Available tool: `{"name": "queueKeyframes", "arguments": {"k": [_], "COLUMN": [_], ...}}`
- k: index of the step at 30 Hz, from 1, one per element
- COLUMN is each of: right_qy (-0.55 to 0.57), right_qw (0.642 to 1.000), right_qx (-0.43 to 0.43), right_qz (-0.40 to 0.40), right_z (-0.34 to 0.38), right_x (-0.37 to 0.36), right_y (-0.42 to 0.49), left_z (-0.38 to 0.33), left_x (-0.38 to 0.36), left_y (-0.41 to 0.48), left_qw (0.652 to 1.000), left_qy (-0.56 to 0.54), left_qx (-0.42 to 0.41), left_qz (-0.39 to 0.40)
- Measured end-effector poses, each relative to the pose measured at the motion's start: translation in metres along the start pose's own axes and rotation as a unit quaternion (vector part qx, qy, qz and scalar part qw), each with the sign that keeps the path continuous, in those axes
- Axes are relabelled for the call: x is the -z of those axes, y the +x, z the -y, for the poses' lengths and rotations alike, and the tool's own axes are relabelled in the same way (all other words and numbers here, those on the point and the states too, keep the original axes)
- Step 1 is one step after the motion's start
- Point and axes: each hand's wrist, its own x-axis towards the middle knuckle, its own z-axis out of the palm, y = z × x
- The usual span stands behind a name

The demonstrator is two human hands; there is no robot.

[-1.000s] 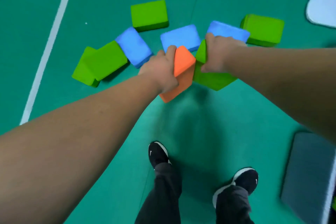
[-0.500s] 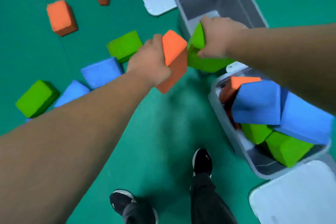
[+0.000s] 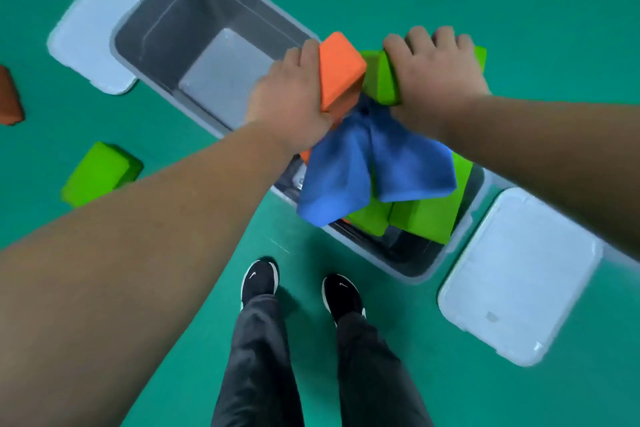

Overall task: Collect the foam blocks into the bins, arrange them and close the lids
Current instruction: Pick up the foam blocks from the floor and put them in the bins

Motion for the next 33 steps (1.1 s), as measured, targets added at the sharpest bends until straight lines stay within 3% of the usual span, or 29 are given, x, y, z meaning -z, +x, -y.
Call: {"name": "queueKeyframes", "arguments": {"k": [11,16,25,33], "right_qy": [-0.028,-0.025,0.021,0.01], "right_qw": [1.0,1.0,0.998,0.999], "right_qx": [-0.007,-0.009,-0.05,-0.017], "right_qz": [-0.001,-0.012,-0.029,-0.048], "right_z": [-0.014,-0.009,0.02,0.035], "right_x": [-0.072,-0.07,-0.034,-0.039], "right_y": [-0.051,-0.045,-0.035,-0.066], "left_z": [0.004,0.019,0.038,0.047], "left_x": [-0.054,-0.044,-0.024,-0.035], "left_y": [-0.01,-0.004,-0.017,-0.046], "left_qw": [0.998,0.999,0.999,0.996], "left_qy": [0.046,0.013,-0.03,-0.005], "left_qx": [-0.031,-0.02,-0.037,-0.086], "left_qz": [0.043,0.049,-0.018,0.013]}}
